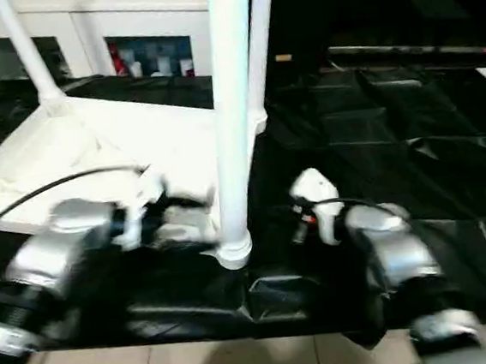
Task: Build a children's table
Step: Rotate table base
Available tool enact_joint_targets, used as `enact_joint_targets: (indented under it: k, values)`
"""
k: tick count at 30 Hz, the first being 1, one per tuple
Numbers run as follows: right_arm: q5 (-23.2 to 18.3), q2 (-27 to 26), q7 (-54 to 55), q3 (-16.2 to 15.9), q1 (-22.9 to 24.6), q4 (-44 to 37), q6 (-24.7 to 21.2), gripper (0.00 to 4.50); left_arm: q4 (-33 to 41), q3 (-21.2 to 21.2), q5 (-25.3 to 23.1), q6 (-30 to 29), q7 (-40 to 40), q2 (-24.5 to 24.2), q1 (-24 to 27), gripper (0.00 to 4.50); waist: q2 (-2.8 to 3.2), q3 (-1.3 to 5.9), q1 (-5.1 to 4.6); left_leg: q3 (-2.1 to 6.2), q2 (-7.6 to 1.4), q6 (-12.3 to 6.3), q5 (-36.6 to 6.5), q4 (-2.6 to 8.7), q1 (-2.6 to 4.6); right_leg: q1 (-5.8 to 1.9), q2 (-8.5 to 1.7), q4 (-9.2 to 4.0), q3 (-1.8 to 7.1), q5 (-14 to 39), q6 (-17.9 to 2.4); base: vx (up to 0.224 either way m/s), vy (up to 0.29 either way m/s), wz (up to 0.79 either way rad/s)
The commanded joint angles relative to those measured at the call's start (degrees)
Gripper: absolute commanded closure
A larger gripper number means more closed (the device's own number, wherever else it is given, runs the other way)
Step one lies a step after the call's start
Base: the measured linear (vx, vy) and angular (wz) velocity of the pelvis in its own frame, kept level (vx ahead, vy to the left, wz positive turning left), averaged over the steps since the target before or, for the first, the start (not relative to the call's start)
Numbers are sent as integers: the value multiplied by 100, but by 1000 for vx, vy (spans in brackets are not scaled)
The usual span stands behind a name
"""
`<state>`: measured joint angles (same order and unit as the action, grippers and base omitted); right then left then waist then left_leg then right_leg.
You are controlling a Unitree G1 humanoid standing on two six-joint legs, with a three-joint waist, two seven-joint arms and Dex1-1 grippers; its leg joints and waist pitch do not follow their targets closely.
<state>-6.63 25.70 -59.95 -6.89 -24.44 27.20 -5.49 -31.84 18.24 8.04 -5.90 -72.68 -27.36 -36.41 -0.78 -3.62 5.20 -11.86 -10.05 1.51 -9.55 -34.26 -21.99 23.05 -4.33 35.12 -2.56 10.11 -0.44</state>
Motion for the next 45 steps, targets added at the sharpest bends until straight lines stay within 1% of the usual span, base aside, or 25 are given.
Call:
enact_joint_targets:
  k: [1,4,5,6,7,9,11,14,15,17,18,19,20,22,23,25,27,28,29,36,37,38,40,44,45]
  values:
    - [-42,108,-142,-78,54,-377,-180,450,-179,191,-268,204,-125,-57,-225,37,66,408,18,177,-329,50,-1713,426,180,-225,-380,-431,224,1430,-1317,0,0,0]
    - [-76,204,-309,-160,133,-722,-403,450,-466,315,-552,592,-66,-80,-357,51,79,419,29,194,-339,82,-1752,435,180,-235,-409,-417,231,1436,-1274,0,0,0]
    - [-152,249,-404,-184,166,-864,-580,450,-573,315,-592,715,-26,-55,-400,76,77,412,38,189,-325,46,-1719,427,175,-246,-392,-441,228,1427,-1259,0,0,0]
    - [-300,368,-619,-250,252,-1132,-891,450,-723,261,-564,866,-10,22,-454,76,121,424,52,195,-341,48,-1661,424,173,-240,-417,-412,232,1308,-1307,0,0,0]
    - [-430,513,-838,-341,357,-1412,-1189,450,-876,216,-565,1030,55,103,-513,80,100,433,79,182,-335,-13,-1648,412,188,-263,-392,-423,221,1202,-1316,0,0,0]
    - [-499,675,-1025,-407,468,-1677,-1426,450,-1023,231,-622,1196,62,184,-580,87,117,428,96,182,-338,-59,-1594,408,156,-261,-406,-420,226,1131,-1338,0,0,0]
    - [-571,774,-1126,-403,528,-1868,-1616,450,-1163,262,-660,1303,4,248,-652,116,104,435,122,187,-348,-68,-1597,406,164,-264,-419,-423,223,1169,-1352,0,0,0]
    - [-659,881,-1219,-389,567,-2072,-1812,450,-1348,286,-701,1420,-83,317,-754,123,118,420,129,188,-332,-33,-1686,403,171,-254,-422,-468,224,1478,-1286,0,0,0]
    - [-684,949,-1256,-386,587,-2167,-1892,450,-1511,329,-749,1472,-178,364,-840,133,155,420,135,198,-336,-10,-1688,404,168,-253,-433,-470,228,1555,-1258,0,0,0]
    - [-712,1029,-1270,-384,611,-2284,-2002,450,-1744,374,-827,1597,-268,418,-951,148,135,423,132,196,-331,-7,-1665,399,167,-255,-435,-472,231,1564,-1231,0,0,0]
    - [-729,1069,-1273,-379,630,-2346,-2057,450,-1849,399,-855,1598,-338,443,-1002,163,153,432,136,201,-334,-7,-1640,400,170,-255,-431,-467,226,1557,-1226,0,0,0]
    - [-750,1103,-1272,-379,643,-2398,-2112,450,-1932,408,-875,1610,-381,465,-1039,169,145,431,131,199,-334,-11,-1635,401,167,-255,-427,-474,225,1548,-1224,0,0,0]
    - [-752,1148,-1266,-380,673,-2452,-2140,450,-2063,453,-943,1695,-436,481,-1104,181,167,437,132,198,-331,-18,-1608,397,167,-257,-424,-478,220,1464,-1253,0,0,0]
    - [-748,1166,-1271,-381,689,-2463,-2140,450,-2115,485,-987,1711,-448,484,-1130,196,158,446,133,202,-336,-18,-1585,391,164,-265,-432,-453,222,1362,-1297,0,0,0]
    - [-745,1183,-1274,-379,715,-2509,-2166,450,-2194,515,-1036,1749,-462,494,-1165,211,189,440,120,197,-329,-27,-1610,390,161,-260,-422,-469,218,1363,-1312,0,0,0]
    - [-765,1202,-1267,-382,763,-2632,-2233,450,-2316,544,-1097,1836,-498,513,-1208,216,183,436,118,200,-330,-36,-1643,389,160,-267,-426,-472,217,1385,-1316,0,0,0]
    - [-782,1217,-1256,-403,805,-2721,-2270,450,-2421,569,-1151,1878,-536,536,-1237,247,223,436,115,200,-332,-45,-1671,389,171,-261,-424,-488,217,1453,-1308,0,0,0]
    - [-795,1233,-1241,-424,826,-2769,-2294,450,-2513,569,-1180,1917,-545,558,-1266,255,213,436,118,206,-333,-41,-1663,391,167,-271,-430,-480,216,1469,-1309,0,0,0]
    - [-798,1239,-1239,-426,831,-2775,-2296,450,-2532,569,-1186,1924,-545,565,-1272,263,242,433,112,203,-328,-43,-1669,389,165,-266,-423,-492,215,1501,-1305,0,0,0]
    - [-823,1276,-1171,-447,874,-2906,-2368,450,-2900,490,-1260,2101,-514,698,-1431,327,253,437,115,201,-321,-87,-1565,371,156,-274,-430,-503,212,1587,-1288,0,0,0]
    - [-782,1272,-1156,-463,871,-2887,-2333,450,-2946,488,-1271,2096,-526,716,-1444,334,321,437,119,209,-321,-77,-1582,370,158,-270,-433,-499,212,1581,-1299,0,0,0]
    - [-743,1263,-1136,-477,866,-2863,-2293,450,-2979,485,-1273,2069,-539,734,-1447,350,295,439,107,203,-317,-88,-1593,370,160,-274,-422,-504,208,1538,-1305,0,0,0]
    - [-704,1240,-1101,-485,859,-2837,-2243,450,-3009,467,-1252,1986,-561,761,-1439,362,283,441,95,202,-313,-110,-1566,369,150,-283,-418,-499,207,1504,-1314,0,0,0]
    - [-621,1110,-867,-447,819,-2760,-2077,450,-3057,380,-1240,1779,-474,820,-1394,402,312,446,71,200,-312,-130,-1504,361,141,-274,-422,-507,203,1597,-1293,0,0,0]
    - [-556,1037,-721,-429,804,-2686,-1958,450,-3044,395,-1297,1667,-377,819,-1338,402,296,447,71,207,-314,-131,-1505,369,139,-271,-425,-508,198,1596,-1295,0,0,0]
